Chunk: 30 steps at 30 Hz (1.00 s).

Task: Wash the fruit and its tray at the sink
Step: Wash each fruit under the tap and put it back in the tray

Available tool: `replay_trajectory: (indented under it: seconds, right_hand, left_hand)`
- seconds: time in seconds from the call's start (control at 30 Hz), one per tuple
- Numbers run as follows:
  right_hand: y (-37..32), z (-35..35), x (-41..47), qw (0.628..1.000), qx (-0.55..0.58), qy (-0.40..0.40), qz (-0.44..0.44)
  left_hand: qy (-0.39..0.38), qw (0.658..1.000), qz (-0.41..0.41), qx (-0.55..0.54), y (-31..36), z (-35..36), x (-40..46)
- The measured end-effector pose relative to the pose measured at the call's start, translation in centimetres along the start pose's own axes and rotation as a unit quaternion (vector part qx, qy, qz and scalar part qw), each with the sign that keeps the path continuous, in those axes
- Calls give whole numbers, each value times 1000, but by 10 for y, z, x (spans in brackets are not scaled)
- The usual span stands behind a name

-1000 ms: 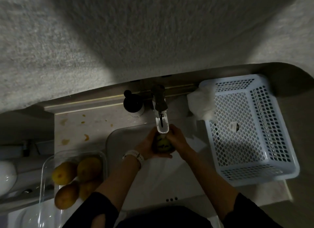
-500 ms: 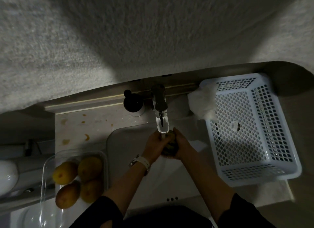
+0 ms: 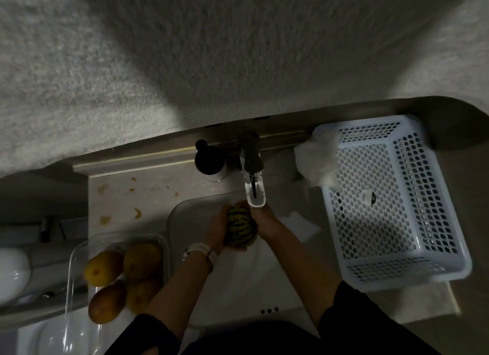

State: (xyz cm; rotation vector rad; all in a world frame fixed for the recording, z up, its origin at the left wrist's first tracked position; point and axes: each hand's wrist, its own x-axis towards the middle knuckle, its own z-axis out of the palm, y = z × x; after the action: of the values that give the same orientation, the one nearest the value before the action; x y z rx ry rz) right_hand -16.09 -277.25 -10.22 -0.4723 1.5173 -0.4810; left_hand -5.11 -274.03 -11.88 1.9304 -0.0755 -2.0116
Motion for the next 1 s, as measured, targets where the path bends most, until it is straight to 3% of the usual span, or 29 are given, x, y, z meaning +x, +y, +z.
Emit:
replay_trajectory:
  seconds: [0.23, 0.37, 0.53, 0.67, 0.8, 1.0]
  right_hand:
    - [1, 7, 16, 990, 109, 23, 89]
    - [5, 15, 19, 996, 52, 76, -2]
    - [6, 13, 3, 992, 51, 41, -104]
    - [16, 1, -6, 997, 56, 16, -47]
    - [23, -13, -8, 992, 95, 72, -34]
    - [40, -32, -11, 977, -78, 114, -164]
  left_hand:
    - [-6, 999, -2, -48, 0, -18, -6]
    - [-17, 996, -30, -87, 9, -16, -12]
    - [-5, 998, -22, -51, 14, -9, -9]
    - [-78, 995, -5, -54, 15, 5, -2]
    - [-118, 992, -19, -28, 21, 18, -1]
    - [-190, 981, -42, -19, 17, 32, 0]
